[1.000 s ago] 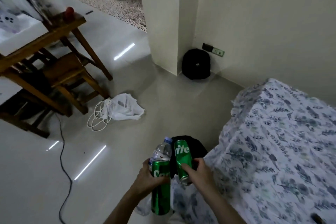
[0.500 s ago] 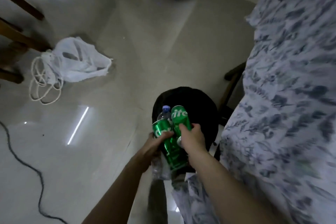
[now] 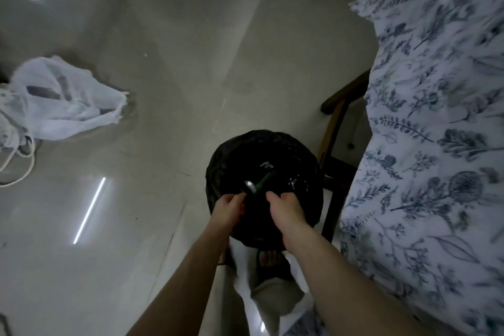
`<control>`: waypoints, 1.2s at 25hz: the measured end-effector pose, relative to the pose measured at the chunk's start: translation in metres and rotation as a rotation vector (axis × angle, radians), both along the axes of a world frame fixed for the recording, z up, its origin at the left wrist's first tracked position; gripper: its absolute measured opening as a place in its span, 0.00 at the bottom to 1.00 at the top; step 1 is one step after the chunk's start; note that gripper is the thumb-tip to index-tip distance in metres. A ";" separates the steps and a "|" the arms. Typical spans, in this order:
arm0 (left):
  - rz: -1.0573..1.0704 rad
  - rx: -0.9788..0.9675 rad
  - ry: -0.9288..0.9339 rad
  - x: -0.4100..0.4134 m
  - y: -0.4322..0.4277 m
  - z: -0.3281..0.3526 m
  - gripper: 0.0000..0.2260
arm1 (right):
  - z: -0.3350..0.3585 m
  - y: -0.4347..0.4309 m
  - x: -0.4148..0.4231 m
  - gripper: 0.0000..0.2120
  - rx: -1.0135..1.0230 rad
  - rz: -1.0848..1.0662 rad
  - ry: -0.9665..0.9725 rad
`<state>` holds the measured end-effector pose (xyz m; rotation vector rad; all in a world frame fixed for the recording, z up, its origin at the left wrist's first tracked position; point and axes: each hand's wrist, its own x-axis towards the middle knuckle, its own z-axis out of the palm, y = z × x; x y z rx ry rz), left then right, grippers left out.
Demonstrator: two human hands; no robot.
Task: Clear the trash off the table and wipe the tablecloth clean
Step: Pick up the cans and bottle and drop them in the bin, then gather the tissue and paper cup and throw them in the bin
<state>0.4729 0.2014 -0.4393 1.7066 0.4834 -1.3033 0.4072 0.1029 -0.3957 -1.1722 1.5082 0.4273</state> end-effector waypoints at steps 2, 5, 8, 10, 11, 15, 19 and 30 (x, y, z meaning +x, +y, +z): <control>-0.060 0.000 -0.008 0.005 0.010 0.032 0.08 | 0.037 -0.001 0.006 0.23 -0.013 0.231 -0.013; -0.122 0.017 -0.080 0.020 0.018 0.112 0.07 | 0.115 -0.011 0.022 0.25 -0.075 0.479 -0.090; -0.230 -0.022 -0.201 0.029 0.022 0.220 0.07 | 0.218 -0.022 0.022 0.22 -0.253 0.491 -0.230; -0.398 -0.040 -0.346 0.032 0.015 0.288 0.07 | 0.288 -0.030 0.007 0.20 -0.321 0.427 -0.323; -0.529 -0.034 -0.427 0.032 0.012 0.314 0.07 | 0.320 -0.034 0.001 0.19 -0.347 0.365 -0.364; -0.859 -0.142 -0.667 0.003 -0.012 0.403 0.09 | 0.450 -0.048 -0.067 0.16 -0.493 0.126 -0.528; -1.044 -0.357 -0.617 -0.067 -0.063 0.453 0.06 | 0.483 -0.045 -0.181 0.19 -0.565 -0.006 -0.432; -1.573 -0.622 -0.614 -0.361 -0.174 0.508 0.08 | 0.468 -0.036 -0.505 0.20 -0.785 -0.415 -0.202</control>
